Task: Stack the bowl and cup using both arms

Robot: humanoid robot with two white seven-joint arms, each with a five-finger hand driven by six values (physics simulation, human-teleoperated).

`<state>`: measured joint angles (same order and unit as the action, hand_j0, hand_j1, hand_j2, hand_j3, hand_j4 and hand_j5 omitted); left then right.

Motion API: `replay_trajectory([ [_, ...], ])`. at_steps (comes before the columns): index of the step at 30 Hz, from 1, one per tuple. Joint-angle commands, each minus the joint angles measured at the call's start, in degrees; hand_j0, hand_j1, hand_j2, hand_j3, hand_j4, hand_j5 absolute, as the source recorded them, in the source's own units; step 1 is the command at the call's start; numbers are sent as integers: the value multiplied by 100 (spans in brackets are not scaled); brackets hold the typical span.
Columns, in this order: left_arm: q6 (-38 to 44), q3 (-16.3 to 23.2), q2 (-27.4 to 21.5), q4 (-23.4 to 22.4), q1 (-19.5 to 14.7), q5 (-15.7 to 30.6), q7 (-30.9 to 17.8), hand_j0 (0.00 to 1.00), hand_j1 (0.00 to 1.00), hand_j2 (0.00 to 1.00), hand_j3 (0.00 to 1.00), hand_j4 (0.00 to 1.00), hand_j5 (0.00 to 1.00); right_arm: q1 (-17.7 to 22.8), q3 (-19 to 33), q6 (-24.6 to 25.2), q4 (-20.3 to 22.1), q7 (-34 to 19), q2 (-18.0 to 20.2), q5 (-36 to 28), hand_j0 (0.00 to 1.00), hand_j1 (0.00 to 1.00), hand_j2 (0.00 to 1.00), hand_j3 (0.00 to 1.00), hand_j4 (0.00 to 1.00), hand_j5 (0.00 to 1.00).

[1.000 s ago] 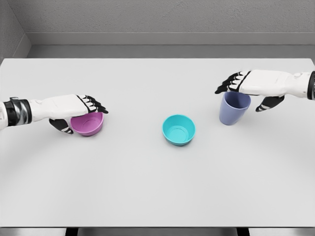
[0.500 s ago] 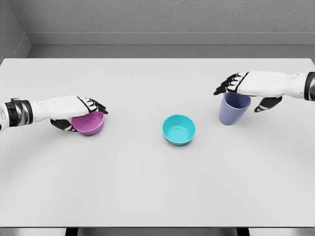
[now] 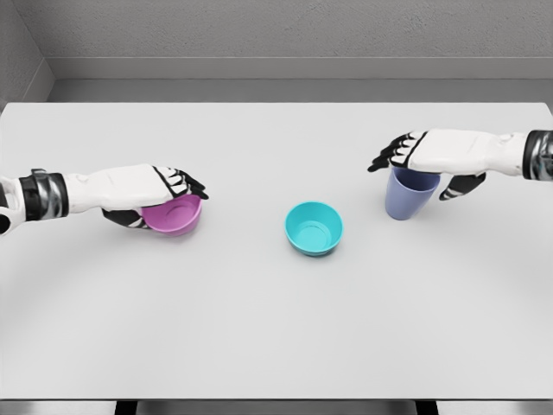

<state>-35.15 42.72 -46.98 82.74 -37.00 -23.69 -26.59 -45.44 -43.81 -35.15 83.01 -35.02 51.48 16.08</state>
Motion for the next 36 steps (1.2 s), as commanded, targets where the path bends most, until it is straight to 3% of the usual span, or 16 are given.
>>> replay_trajectory([
  [1, 15, -9, 4, 172, 0, 48, 5, 64, 64, 64, 64, 64, 64, 0, -66, 15, -4, 2, -24, -26, 100, 100, 100, 100, 100, 100],
  [8, 15, -44, 39, 488, -53, 57, -13, 64, 64, 64, 64, 64, 64, -9, -40, 15, -48, 2, -42, 80, 100, 100, 100, 100, 100, 100],
  [36, 15, 17, 918, 682, -352, -242, -65, 64, 64, 64, 64, 64, 64, -18, -49, 15, -382, 2, -262, 212, 100, 100, 100, 100, 100, 100],
])
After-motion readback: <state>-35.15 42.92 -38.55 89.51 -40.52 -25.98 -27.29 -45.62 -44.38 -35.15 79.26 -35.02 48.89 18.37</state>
